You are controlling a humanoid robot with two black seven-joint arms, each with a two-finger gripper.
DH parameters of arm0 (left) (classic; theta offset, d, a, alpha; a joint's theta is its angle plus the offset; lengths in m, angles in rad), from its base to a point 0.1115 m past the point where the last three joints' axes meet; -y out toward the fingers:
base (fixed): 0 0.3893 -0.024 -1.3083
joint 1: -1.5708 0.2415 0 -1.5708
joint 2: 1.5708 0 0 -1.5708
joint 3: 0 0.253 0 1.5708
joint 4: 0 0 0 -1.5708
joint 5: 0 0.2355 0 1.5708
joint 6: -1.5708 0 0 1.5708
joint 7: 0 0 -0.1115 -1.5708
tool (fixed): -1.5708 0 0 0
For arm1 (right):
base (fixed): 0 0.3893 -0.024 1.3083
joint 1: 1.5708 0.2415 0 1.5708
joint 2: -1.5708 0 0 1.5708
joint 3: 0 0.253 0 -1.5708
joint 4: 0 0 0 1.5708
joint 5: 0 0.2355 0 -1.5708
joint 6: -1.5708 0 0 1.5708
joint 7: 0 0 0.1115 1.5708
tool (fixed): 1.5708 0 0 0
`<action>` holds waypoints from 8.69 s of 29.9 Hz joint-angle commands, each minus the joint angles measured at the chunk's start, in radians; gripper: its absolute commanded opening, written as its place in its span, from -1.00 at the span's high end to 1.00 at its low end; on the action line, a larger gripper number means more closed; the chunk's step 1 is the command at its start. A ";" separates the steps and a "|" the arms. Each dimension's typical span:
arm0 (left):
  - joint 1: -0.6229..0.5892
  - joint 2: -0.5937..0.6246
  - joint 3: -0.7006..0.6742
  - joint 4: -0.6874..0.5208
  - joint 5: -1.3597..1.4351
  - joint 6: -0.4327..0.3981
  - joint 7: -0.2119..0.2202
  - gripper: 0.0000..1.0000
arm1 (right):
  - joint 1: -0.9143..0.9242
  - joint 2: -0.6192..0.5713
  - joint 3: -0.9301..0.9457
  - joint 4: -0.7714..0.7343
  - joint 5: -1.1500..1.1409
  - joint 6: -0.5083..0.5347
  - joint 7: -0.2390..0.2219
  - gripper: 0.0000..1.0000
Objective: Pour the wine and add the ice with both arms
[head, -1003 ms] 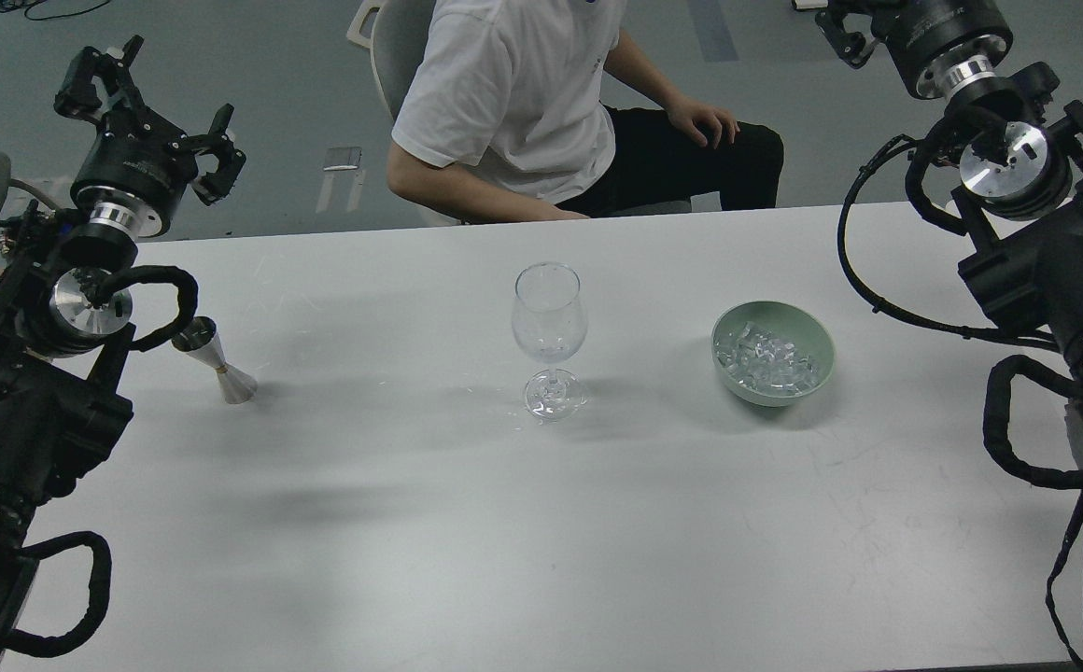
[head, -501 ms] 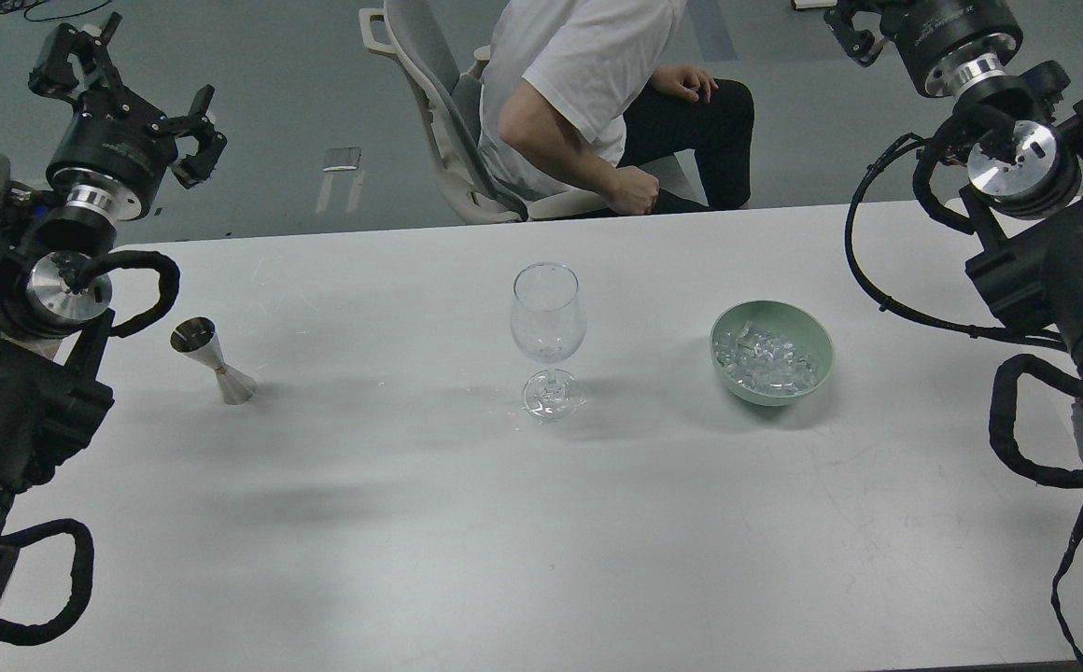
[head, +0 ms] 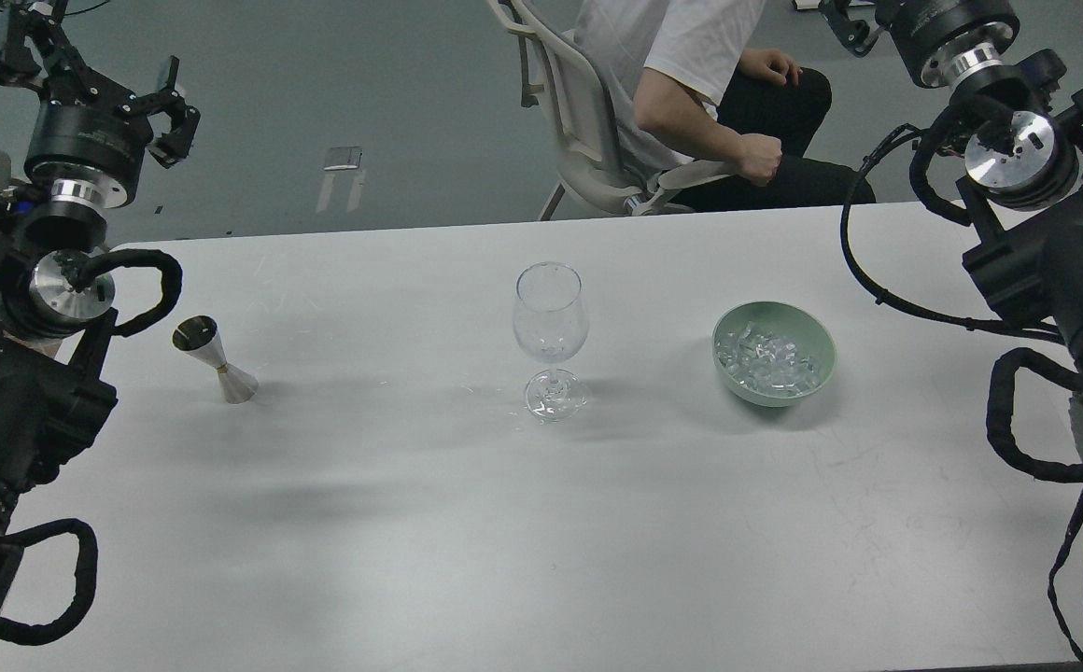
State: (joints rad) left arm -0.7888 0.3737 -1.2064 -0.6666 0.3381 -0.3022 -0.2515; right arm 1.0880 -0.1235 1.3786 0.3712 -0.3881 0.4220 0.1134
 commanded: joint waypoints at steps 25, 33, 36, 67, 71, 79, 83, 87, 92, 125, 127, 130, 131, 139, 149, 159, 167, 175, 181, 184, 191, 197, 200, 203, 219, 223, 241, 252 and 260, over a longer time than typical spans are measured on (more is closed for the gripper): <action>-0.133 0.014 0.226 0.000 0.001 -0.061 0.020 -0.97 | 0.013 -0.004 -0.012 0.009 -0.011 0.003 0.003 -1.00; -0.026 0.201 0.211 -0.159 -0.004 -0.186 0.014 -0.97 | 0.000 -0.024 -0.010 0.014 -0.008 0.006 0.003 -1.00; 0.061 0.308 0.205 -0.269 -0.051 -0.186 0.008 -0.97 | -0.003 -0.033 -0.010 0.005 -0.009 0.000 0.005 -1.00; 1.204 0.062 -0.263 -0.909 -0.149 -0.114 -0.008 -0.95 | -0.026 -0.033 -0.012 0.003 -0.012 -0.020 0.008 -1.00; 1.168 -0.027 -0.199 -0.768 -0.149 -0.104 0.004 -0.95 | -0.033 -0.031 -0.012 0.002 -0.012 -0.020 0.008 -1.00; 1.077 -0.110 -0.174 -0.749 -0.267 -0.101 0.185 -0.95 | -0.043 -0.033 -0.012 0.005 -0.012 -0.023 0.008 -1.00; 1.053 -0.141 -0.179 -0.746 -0.379 -0.075 0.316 -0.95 | -0.057 -0.035 -0.012 0.005 -0.012 -0.023 0.008 -1.00; 1.016 -0.139 -0.180 -0.740 -0.390 0.001 0.331 -0.93 | -0.060 -0.041 -0.012 0.005 -0.012 -0.023 0.008 -1.00; 0.931 -0.133 -0.188 -0.669 -0.389 0.144 0.319 -0.92 | -0.065 -0.047 -0.010 0.005 -0.012 -0.023 0.008 -1.00; 0.875 -0.093 -0.320 -0.754 -0.461 0.565 0.376 -0.26 | -0.065 -0.048 -0.010 0.005 -0.012 -0.038 0.011 -1.00; 0.869 -0.093 -0.320 -0.754 -0.461 0.565 0.377 -0.16 | -0.065 -0.048 -0.010 0.005 -0.012 -0.038 0.011 -1.00; 0.865 -0.093 -0.321 -0.752 -0.462 0.558 0.383 0.16 | -0.066 -0.050 -0.010 0.005 -0.012 -0.038 0.011 -1.00; 0.864 -0.093 -0.321 -0.752 -0.462 0.558 0.385 0.16 | -0.066 -0.050 -0.010 0.005 -0.012 -0.038 0.011 -1.00; 0.817 -0.093 -0.320 -0.705 -0.461 0.558 0.386 0.18 | -0.068 -0.050 -0.010 0.005 -0.012 -0.040 0.011 -1.00; 0.740 -0.099 -0.318 -0.616 -0.461 0.558 0.394 0.18 | -0.076 -0.050 -0.009 0.005 -0.012 -0.051 0.012 -1.00; 0.709 -0.104 -0.314 -0.579 -0.459 0.558 0.402 0.18 | -0.079 -0.051 -0.009 0.005 -0.012 -0.051 0.012 -1.00; 0.675 -0.104 -0.311 -0.528 -0.459 0.555 0.402 0.18 | -0.079 -0.076 -0.010 0.005 -0.011 -0.051 0.012 -1.00; 0.635 -0.122 -0.305 -0.493 -0.453 0.555 0.402 0.18 | -0.079 -0.076 -0.010 0.005 -0.011 -0.051 0.011 -1.00; 0.606 -0.125 -0.305 -0.462 -0.453 0.554 0.402 0.18 | -0.079 -0.085 -0.010 0.005 -0.011 -0.051 0.011 -1.00; 0.592 -0.128 -0.305 -0.447 -0.453 0.554 0.402 0.18 | -0.079 -0.087 -0.010 0.005 -0.011 -0.051 0.012 -1.00; 0.566 -0.128 -0.305 -0.395 -0.453 0.551 0.399 0.18 | -0.079 -0.085 -0.010 0.005 -0.011 -0.051 0.011 -1.00; 0.548 -0.130 -0.308 -0.376 -0.452 0.546 0.399 0.18 | -0.080 -0.085 -0.010 0.005 -0.011 -0.051 0.012 -1.00; 0.548 -0.137 -0.306 -0.375 -0.452 0.543 0.397 0.20 | -0.080 -0.085 -0.010 0.005 -0.011 -0.051 0.012 -1.00; 0.546 -0.144 -0.306 -0.375 -0.452 0.543 0.399 0.25 | -0.080 -0.085 -0.010 0.005 -0.011 -0.051 0.011 -1.00; 0.537 -0.147 -0.309 -0.372 -0.456 0.528 0.396 0.43 | -0.080 -0.085 -0.010 0.005 -0.011 -0.051 0.011 -1.00; 0.539 -0.148 -0.311 -0.372 -0.456 0.514 0.399 0.46 | -0.080 -0.085 -0.010 0.005 -0.011 -0.051 0.011 -1.00; 0.520 -0.167 -0.321 -0.410 -0.464 0.506 0.391 0.63 | -0.079 -0.087 -0.010 0.005 -0.011 -0.051 0.011 -1.00; 0.522 -0.161 -0.357 -0.504 -0.470 0.485 0.399 0.66 | -0.076 -0.088 -0.010 0.005 -0.012 -0.051 0.011 -1.00; 0.508 -0.167 -0.344 -0.582 -0.490 0.512 0.402 0.66 | -0.080 -0.090 -0.012 -0.003 -0.012 -0.051 0.008 -1.00</action>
State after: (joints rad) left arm -0.2804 0.2145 -1.5519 -1.2129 -0.1504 0.1948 0.1501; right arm 1.0110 -0.2118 1.3675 0.3754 -0.4004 0.3712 0.1242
